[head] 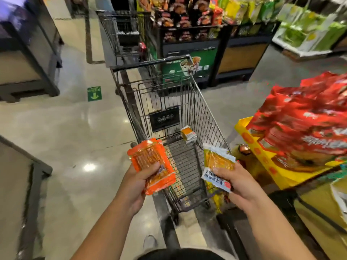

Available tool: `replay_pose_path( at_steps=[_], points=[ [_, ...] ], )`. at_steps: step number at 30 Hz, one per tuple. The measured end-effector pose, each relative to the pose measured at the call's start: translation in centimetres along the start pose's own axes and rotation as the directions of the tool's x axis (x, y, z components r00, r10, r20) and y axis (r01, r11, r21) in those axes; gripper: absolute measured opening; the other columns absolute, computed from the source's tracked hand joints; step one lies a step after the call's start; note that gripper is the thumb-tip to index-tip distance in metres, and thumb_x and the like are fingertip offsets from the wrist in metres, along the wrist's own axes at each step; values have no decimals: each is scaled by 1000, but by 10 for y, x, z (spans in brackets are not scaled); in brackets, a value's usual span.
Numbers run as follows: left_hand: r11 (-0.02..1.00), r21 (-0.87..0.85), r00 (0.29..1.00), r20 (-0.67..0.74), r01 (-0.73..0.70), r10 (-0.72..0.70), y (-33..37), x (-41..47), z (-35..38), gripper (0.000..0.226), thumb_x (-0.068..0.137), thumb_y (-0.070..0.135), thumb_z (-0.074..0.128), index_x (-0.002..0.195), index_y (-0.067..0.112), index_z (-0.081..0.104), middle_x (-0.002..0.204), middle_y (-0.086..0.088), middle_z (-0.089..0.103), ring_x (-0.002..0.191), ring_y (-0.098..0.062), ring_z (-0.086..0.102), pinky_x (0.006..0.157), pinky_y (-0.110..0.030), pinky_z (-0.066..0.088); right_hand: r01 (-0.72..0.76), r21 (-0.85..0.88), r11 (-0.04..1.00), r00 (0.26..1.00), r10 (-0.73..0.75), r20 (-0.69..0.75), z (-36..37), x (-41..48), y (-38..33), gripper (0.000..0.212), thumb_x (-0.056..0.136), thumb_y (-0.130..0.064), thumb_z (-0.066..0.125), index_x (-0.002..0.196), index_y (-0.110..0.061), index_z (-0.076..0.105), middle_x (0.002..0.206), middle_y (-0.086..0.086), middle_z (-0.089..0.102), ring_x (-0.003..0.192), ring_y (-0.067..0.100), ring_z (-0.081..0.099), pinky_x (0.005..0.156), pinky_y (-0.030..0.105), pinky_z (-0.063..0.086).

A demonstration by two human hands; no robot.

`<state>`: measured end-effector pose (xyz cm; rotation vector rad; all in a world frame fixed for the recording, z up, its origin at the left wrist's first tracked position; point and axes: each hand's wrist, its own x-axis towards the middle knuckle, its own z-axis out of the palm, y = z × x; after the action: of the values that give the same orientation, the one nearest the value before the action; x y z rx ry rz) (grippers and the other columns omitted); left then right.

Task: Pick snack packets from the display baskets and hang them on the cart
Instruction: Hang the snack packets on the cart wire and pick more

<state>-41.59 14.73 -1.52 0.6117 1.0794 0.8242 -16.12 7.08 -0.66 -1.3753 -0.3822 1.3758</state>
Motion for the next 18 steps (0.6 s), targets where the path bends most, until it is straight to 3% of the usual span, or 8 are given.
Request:
replay_pose_path(
  at_steps=[3,7,10,12,16,18],
  points=[
    [999,12,999,-25,32,-32,6,28,-4,28,86,6,73,112,14,70,105,-10,78,96,-28,75,79,-39,58,-50,4,999,998,50,-33,2,18,5,62,70,0,77,129,-7,59,111,20,73,95,33,73,80,44,62],
    [997,21,996,-52,74,-73,6,66,0,23,88,3,72,107,15,70,99,-7,79,86,-22,76,64,-32,61,-108,35,994,988,111,-104,-6,44,4,52,72,-5,75,123,-5,64,117,24,71,99,34,70,91,48,57],
    [995,54,993,-94,79,-73,0,102,11,26,85,3,74,107,16,71,101,-7,79,87,-22,76,68,-34,59,-131,39,991,977,136,-165,-16,77,-4,46,73,-12,77,117,-2,68,111,23,73,96,35,72,101,56,51],
    [994,75,989,-133,75,-64,-4,124,20,29,83,3,77,109,16,71,101,-6,79,87,-21,76,70,-33,58,-141,39,989,968,146,-204,-20,103,-10,32,79,-11,75,110,-4,70,98,16,76,84,28,74,93,51,56],
    [989,117,967,-247,94,-63,-6,167,40,36,81,1,78,113,17,71,103,-5,78,89,-22,76,74,-35,57,-254,15,967,952,252,-175,-32,169,-27,3,92,-2,64,94,-4,67,79,10,74,66,18,72,56,28,56],
    [981,159,950,-307,112,-59,-5,187,46,37,82,2,78,114,18,70,104,-5,78,90,-22,76,75,-36,57,-325,-42,945,940,318,-127,-35,204,-36,4,90,0,65,92,-2,64,75,11,72,63,21,70,54,29,55]
  ],
)
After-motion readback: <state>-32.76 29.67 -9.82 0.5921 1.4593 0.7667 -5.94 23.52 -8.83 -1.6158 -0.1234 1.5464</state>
